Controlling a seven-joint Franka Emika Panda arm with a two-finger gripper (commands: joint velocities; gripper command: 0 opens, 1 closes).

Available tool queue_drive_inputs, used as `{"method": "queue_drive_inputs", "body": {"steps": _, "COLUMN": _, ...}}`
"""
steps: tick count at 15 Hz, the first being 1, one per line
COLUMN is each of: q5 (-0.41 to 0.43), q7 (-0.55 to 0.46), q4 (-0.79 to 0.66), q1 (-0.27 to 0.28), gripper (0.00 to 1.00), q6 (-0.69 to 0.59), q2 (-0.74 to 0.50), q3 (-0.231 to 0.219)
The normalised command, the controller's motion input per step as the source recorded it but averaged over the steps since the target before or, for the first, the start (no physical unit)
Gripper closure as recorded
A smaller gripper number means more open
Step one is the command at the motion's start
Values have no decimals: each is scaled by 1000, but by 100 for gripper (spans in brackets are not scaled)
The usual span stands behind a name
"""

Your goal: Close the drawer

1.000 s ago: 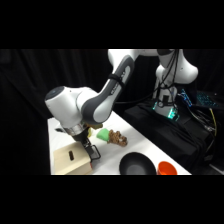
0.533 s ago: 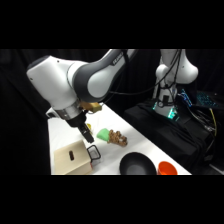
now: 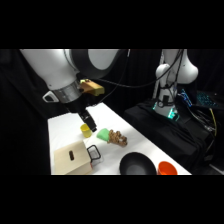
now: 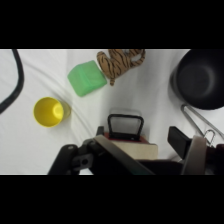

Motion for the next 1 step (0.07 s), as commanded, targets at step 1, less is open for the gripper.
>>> {"method": "queue_drive_inputs", "body": {"steps": 1, "q5": -69, "q7": -25, "q4": -232, "q1": 11, "gripper": 0, "q6": -3, "q2": -242, "q3": 28}}
